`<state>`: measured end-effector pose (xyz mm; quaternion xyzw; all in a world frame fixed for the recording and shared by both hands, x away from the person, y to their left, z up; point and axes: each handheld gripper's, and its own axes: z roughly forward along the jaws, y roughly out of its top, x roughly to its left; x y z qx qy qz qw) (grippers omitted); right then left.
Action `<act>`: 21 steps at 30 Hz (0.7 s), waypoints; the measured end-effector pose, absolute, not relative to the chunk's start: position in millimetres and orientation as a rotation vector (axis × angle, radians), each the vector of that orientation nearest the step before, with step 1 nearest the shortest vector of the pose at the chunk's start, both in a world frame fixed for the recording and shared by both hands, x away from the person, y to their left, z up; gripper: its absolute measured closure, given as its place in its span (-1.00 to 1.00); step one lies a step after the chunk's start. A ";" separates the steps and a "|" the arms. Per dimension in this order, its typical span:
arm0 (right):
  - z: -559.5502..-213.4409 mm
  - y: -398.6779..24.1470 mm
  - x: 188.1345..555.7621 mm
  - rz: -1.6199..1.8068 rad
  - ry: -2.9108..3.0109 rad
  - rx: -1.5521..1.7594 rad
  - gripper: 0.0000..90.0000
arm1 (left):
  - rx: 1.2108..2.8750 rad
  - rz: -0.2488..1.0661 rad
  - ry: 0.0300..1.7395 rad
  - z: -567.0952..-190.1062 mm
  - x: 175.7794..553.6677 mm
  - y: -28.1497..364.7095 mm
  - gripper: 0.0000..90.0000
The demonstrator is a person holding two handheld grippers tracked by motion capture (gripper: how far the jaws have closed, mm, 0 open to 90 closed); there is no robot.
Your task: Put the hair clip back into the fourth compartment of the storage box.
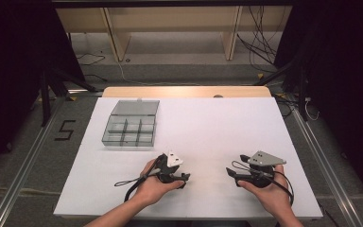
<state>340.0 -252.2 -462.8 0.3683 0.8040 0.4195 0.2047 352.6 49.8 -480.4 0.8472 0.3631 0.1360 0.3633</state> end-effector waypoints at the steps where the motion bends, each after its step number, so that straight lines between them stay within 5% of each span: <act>1: -462.8 -252.1 340.0 1.169 2.242 1.027 -0.39 | 2.187 0.348 0.936 -481.0 352.8 48.8 -0.03; 21: -462.7 -252.0 340.1 1.165 2.243 1.020 -0.39 | 2.192 0.308 0.994 -488.3 356.3 44.5 0.39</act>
